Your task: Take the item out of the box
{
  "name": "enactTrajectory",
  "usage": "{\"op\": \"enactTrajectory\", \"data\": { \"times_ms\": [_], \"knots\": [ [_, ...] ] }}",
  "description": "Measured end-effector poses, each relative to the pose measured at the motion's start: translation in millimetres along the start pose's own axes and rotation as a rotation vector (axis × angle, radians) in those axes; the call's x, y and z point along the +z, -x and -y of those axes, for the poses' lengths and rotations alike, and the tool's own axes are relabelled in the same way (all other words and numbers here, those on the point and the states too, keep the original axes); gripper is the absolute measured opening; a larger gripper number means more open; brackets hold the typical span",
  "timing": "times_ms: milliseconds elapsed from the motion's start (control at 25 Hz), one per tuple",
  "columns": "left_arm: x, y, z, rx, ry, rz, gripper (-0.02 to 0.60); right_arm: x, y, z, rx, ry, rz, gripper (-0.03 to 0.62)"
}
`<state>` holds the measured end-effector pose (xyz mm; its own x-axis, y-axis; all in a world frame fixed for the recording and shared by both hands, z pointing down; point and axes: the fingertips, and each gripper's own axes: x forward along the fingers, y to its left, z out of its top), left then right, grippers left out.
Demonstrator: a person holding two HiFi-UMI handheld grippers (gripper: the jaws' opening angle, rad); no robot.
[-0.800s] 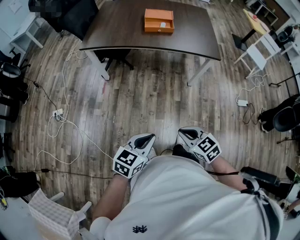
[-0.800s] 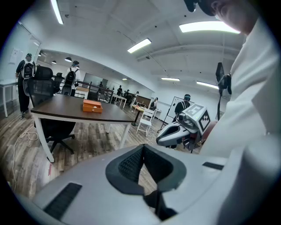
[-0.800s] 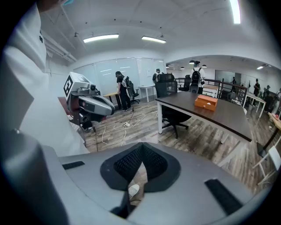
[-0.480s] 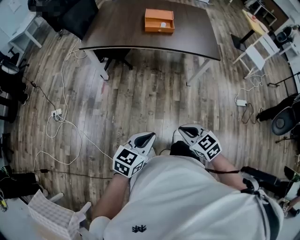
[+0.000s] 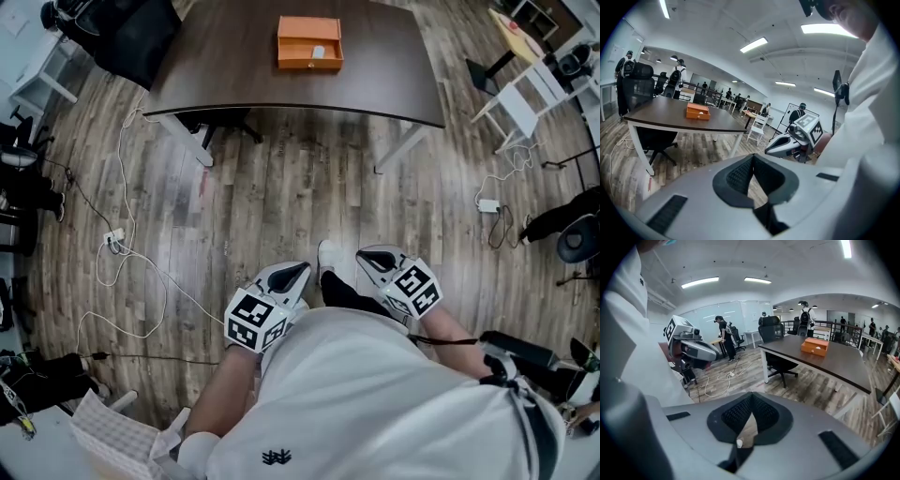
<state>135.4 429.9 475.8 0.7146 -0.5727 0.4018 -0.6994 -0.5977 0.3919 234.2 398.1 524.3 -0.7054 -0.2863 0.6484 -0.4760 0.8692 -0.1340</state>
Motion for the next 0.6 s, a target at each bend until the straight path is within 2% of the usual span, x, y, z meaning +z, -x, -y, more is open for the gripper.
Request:
{"op": "enactTrajectory", "data": {
  "times_ms": [280,600],
  "knots": [
    [85,-66,-53,0.049,-0.051,-0.009,0.011,52,-23,106,0.006,-0.017,0.056,0.003],
    [136,-117,-101,0.094,-0.038,0.005,0.012,67,-52,190,0.034,-0.031,0.049,0.005]
  ]
}}
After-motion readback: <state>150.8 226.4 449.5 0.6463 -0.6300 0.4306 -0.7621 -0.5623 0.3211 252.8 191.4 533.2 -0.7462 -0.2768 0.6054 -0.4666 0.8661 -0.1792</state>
